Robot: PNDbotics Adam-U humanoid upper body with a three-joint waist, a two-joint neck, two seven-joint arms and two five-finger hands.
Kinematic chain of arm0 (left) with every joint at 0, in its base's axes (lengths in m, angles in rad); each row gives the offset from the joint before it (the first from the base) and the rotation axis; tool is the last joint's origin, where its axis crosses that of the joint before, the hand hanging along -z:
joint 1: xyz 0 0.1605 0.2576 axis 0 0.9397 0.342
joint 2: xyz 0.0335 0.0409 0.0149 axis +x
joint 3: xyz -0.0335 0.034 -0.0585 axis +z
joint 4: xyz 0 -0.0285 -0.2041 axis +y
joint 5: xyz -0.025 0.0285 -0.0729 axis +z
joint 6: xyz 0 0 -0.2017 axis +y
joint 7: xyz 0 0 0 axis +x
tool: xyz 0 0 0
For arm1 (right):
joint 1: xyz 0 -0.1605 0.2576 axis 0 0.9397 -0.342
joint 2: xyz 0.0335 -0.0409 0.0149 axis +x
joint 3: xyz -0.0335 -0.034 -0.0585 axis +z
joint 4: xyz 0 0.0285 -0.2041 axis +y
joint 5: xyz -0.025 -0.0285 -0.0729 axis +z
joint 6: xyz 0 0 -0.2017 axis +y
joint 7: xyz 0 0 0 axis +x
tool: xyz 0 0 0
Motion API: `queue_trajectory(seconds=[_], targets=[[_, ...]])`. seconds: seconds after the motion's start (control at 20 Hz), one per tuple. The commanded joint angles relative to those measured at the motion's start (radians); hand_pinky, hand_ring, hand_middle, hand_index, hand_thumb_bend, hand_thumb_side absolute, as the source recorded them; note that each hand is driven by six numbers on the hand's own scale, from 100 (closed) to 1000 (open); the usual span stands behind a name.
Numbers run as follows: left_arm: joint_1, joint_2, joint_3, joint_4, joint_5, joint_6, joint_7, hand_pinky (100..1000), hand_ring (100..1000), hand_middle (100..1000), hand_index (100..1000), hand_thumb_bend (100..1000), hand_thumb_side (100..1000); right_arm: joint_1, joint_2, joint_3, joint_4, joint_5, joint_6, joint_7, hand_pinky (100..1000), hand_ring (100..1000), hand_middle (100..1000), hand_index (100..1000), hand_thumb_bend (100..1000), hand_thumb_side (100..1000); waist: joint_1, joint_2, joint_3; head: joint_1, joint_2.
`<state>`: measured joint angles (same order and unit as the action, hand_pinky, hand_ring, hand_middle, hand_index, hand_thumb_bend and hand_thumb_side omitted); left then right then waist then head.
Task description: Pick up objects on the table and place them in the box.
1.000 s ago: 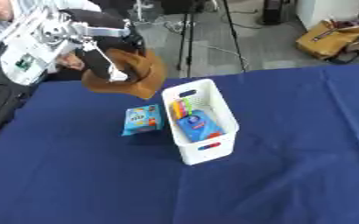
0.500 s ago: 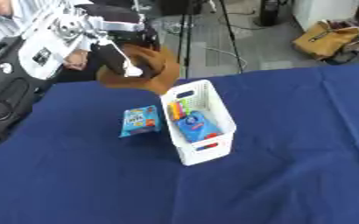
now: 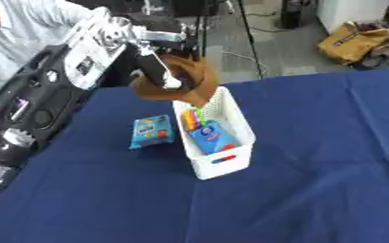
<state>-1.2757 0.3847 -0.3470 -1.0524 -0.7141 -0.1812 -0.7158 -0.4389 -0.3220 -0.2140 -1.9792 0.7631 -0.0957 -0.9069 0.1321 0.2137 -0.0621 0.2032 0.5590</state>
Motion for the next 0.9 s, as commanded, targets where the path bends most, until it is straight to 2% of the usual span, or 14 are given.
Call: queue_trajectory(seconds=[0.05, 0.9], targets=[[-0.034, -0.007, 0.021, 0.031, -0.033, -0.012, 0.029, 207, 304, 413, 605, 100, 165, -0.013, -0.011, 0.003, -0.021, -0.007, -0.003, 0.000, 756, 711, 617, 593, 100, 577, -0.007, -0.016, -0.001, 0.007, -0.006], [-0.045, -0.108, 0.088, 0.238, -0.207, -0.040, 0.164, 191, 289, 398, 596, 100, 175, -0.020, -0.003, 0.004, -0.021, -0.015, -0.004, 0.000, 757, 711, 615, 590, 100, 572, -0.011, -0.004, -0.032, 0.023, -0.022]])
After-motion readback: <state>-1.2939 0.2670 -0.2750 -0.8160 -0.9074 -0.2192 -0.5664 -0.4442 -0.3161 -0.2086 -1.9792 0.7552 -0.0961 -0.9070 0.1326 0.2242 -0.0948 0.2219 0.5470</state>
